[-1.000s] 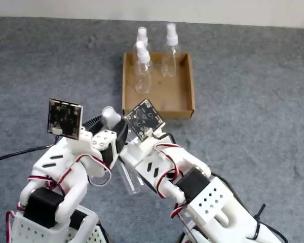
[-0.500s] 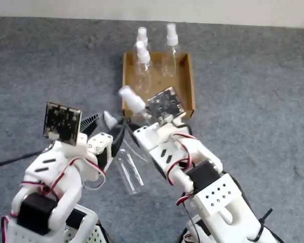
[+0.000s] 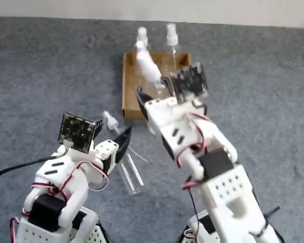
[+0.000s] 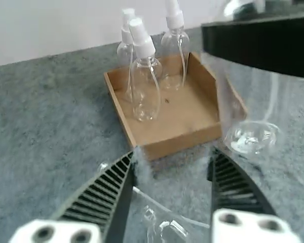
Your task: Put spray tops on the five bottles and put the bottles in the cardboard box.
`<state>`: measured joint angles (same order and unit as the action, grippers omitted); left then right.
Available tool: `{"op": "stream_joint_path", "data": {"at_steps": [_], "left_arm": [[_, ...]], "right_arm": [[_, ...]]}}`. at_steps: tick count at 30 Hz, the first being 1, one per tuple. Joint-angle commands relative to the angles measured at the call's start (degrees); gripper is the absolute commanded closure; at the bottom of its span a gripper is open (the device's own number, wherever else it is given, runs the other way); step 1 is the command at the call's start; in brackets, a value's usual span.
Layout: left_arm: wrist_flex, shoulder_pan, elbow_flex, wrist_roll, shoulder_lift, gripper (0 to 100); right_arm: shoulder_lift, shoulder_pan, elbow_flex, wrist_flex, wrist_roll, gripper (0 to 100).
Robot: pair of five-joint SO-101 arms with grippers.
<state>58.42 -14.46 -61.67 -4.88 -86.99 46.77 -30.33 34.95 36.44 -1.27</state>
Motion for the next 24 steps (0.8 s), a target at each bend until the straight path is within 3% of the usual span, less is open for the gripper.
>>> {"op": "stream_joint_path", "data": {"at_steps": [1,6,10,17,24], "left_arm": [[-1.8,-3.2,0.1,0.4,-0.5,76],[-2.4,-3.9,-0.9,0.5,-0.3,73],[-9.1,-0.7,-4.5,0.7,-0.2,73],[-12.9,0.5,-6.9,2.9,-0.1,73],[-12.8,1.3,-6.8,3.2,-0.2,75]], "right_arm": [[-8.9,-0.5,-11.7,4.0,2.8,99.5],[-17.4,-4.2,-20.6,9.4,4.9,99.5],[-18.4,-7.0,-24.2,14.6,4.9,99.5],[-13.9,-7.9,-30.1,27.3,4.5,99.5],[-7.1,-6.2,-26.6,29.0,0.5,99.5]]}}
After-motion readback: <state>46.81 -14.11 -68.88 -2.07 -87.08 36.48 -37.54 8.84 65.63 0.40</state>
